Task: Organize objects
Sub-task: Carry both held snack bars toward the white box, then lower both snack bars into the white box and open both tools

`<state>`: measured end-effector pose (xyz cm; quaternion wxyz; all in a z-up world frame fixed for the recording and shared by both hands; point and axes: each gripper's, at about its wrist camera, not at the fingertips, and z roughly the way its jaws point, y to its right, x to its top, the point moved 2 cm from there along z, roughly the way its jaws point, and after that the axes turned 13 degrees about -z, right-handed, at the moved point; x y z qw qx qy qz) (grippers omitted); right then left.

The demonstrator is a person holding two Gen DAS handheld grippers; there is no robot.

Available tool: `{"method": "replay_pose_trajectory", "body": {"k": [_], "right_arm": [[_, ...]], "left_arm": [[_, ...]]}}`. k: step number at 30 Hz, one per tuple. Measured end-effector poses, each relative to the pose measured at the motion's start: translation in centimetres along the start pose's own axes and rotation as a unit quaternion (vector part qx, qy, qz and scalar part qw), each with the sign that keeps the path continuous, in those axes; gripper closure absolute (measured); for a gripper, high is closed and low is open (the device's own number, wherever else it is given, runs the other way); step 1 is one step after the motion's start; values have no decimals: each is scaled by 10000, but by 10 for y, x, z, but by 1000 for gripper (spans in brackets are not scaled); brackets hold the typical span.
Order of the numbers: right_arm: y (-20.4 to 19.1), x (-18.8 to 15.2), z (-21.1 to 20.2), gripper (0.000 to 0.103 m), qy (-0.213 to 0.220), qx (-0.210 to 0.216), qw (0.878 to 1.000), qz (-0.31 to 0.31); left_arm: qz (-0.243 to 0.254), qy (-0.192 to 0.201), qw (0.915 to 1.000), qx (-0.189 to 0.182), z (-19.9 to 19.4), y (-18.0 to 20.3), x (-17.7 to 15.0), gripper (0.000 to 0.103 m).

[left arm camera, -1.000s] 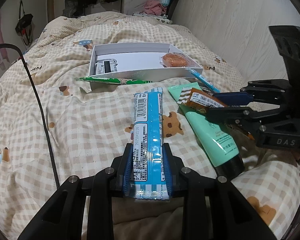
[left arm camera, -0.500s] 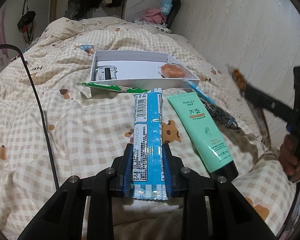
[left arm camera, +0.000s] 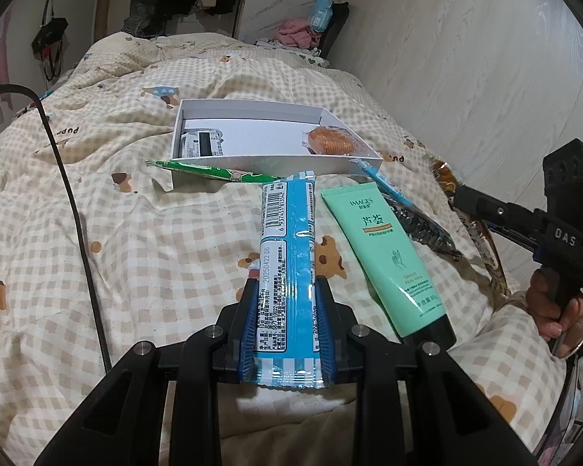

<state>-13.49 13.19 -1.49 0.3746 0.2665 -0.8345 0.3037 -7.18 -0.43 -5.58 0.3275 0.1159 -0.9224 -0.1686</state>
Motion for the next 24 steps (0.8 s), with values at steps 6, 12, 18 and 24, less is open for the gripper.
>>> {"method": "replay_pose_trajectory", "body": {"k": [6,12,18,24], "right_arm": [[11,-6,10,75,-235,235,9990,303],[4,-7,13,75,-332,211,9991,169],[6,-3,14,82,-508,-79,9985,195],[6,45,10,82,-340,381,9987,75]], "left_arm": [[-22,-31,10000,18,2,-1,0,72],[-25,-34,10000,63,3,-2,0,72],[23,120,9999,-15,-11,-2,14,72],[134,1008,9946,193,-55,6,80,72]]}}
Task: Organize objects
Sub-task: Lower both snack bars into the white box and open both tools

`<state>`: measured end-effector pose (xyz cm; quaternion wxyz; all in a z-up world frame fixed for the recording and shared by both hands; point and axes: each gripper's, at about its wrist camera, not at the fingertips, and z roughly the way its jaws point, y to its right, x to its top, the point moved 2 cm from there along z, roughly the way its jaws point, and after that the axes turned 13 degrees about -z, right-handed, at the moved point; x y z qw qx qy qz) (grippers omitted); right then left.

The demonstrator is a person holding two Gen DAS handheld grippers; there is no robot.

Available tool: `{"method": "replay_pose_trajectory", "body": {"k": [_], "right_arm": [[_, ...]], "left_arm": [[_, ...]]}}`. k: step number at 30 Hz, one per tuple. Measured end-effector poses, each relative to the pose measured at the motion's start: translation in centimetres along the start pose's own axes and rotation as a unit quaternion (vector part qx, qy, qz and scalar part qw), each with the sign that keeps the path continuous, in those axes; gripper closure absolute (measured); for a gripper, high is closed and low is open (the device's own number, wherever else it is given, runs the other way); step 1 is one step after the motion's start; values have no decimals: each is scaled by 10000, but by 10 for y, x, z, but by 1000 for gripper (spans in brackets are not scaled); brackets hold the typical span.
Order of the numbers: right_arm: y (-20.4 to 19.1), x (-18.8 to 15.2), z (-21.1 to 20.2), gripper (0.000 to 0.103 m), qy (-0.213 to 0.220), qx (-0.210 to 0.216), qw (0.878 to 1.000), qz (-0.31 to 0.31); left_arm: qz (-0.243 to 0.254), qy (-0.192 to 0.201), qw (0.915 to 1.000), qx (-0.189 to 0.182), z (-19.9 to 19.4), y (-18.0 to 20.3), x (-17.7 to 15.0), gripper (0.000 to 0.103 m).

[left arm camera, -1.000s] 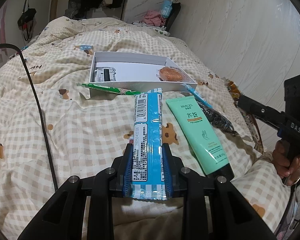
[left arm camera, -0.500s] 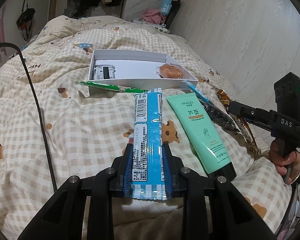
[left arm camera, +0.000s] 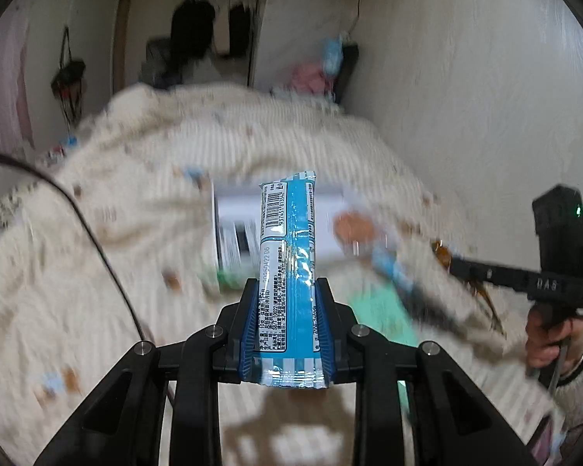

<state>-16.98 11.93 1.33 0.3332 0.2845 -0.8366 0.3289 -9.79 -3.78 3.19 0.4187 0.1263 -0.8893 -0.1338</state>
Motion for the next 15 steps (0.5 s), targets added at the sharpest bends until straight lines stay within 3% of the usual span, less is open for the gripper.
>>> {"method": "replay_pose_trajectory", "body": {"k": [3,9,15], "right_arm": [[-1,30,5,82,262,227,9994,12],[7,73,46,82,574,96,9983,-56],[48,87,100,82,625,-289,9960,571]], "left_arm": [[-192,353,9991,-134,1,6,36,73],[-244,775,9967,3,53,28,82,73],[-996,304,9925,637,144,14,74,73]]}}
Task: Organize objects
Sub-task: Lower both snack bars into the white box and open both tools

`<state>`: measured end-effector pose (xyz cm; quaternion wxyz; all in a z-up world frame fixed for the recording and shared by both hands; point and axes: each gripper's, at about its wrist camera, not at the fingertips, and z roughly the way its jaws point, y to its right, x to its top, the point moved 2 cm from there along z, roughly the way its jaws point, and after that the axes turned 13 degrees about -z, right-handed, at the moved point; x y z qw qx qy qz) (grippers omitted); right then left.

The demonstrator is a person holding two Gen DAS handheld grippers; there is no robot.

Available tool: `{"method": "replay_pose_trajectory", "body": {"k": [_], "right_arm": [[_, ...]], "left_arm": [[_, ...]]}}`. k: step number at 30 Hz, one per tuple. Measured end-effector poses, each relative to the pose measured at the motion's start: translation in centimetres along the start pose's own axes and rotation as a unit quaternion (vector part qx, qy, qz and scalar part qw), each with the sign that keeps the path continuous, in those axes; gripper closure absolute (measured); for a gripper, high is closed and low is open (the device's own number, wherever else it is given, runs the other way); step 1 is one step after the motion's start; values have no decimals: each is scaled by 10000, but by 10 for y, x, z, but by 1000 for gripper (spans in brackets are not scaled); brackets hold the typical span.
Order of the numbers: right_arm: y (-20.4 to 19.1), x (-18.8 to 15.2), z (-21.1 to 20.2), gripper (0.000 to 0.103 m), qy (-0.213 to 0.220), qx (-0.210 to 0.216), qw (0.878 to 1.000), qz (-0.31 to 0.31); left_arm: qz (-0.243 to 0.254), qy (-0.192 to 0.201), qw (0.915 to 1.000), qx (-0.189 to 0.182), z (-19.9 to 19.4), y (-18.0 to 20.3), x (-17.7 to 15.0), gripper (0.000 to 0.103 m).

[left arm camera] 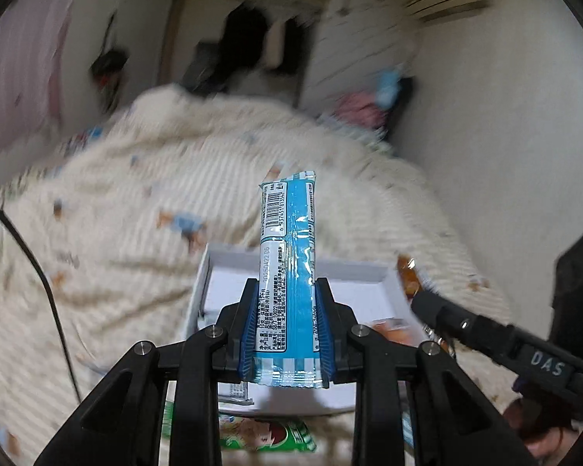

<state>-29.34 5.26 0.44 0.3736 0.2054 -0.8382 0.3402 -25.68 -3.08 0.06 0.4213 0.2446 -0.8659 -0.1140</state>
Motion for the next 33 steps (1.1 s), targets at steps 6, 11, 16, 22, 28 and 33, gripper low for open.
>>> {"method": "replay_pose_trajectory", "body": {"k": [6,11,16,22,28,33], "right_arm": [[20,-5,41,82,-327,-437,9976,434],[17,-5,68,82,-805,-985,9917,180],[5,-5,77,82,-1178,-1479,9817,-237],[13,-8,78,82,-1121,-1373,9842,-6],[8,-4,76,68,-1149,-1297,9847,-170],[-9,9,48,68,-562,-1142,9884,-828]], "left_arm": [[134,-773,9953,559,53,-13,-23,73],[337,-1425,9858,821,78,-5,-52,73],[212,-1336,9863,940,76,-10,-48,69],[221,-1139,9903,762,60,-8,-41,48],[547,-887,9906,890,48,1,-35,40],[443,-745,9927,839,36,-1,-27,37]]}}
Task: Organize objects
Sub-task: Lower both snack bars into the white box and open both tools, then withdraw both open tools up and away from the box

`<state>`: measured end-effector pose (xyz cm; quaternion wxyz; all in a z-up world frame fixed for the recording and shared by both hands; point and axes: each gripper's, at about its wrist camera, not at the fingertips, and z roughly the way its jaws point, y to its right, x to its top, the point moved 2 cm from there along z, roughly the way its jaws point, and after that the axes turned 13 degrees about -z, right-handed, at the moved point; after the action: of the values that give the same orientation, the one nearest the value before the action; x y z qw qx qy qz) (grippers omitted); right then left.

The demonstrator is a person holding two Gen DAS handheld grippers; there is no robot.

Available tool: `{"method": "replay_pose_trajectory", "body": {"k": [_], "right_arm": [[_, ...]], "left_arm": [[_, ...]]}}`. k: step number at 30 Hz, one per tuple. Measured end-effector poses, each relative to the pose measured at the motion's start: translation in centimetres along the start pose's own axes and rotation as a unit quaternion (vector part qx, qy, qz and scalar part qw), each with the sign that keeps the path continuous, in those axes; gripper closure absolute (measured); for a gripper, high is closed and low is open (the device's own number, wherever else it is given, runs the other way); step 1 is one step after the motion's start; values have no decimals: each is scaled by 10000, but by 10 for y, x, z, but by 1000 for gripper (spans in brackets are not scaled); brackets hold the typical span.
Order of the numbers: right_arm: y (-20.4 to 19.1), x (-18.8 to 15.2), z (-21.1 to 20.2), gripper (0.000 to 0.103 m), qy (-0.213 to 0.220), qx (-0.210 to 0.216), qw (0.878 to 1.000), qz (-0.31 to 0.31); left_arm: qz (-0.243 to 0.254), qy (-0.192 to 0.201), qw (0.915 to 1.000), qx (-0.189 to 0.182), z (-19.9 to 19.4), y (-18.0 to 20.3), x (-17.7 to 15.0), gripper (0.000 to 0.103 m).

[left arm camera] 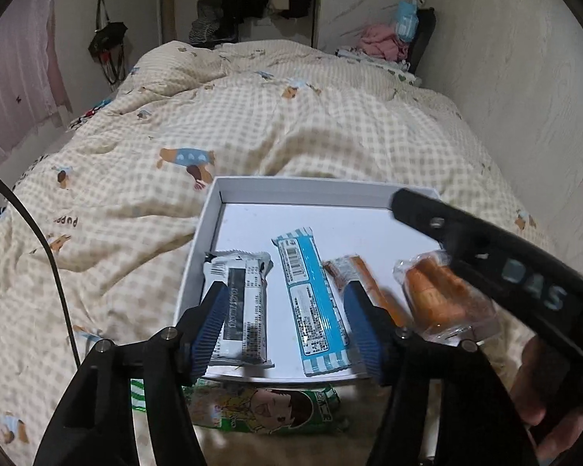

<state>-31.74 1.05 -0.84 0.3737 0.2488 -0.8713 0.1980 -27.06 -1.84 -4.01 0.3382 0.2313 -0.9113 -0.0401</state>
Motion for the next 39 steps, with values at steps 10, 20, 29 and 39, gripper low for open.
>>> {"method": "replay_pose_trajectory", "body": {"k": [10,20,29,39], "right_arm": [[8,21,-73,50,549,253,9981,-72],[-7,-3,-172,15,1310,-172,9891,-645],[-37,-48,-212,15,1482,539,9847,-747],[-49,-101,-209,0,1398,836,9793,-1201]], "left_arm": [[-424,326,9968,-600,-60,-21,23,36],[-124,765,9890,-1257,-135,-30,-3,29],[476,725,9829,-1625,-155,-12,-50,24],[1150,205,9819,-1489,-137,-11,-94,24]]}}
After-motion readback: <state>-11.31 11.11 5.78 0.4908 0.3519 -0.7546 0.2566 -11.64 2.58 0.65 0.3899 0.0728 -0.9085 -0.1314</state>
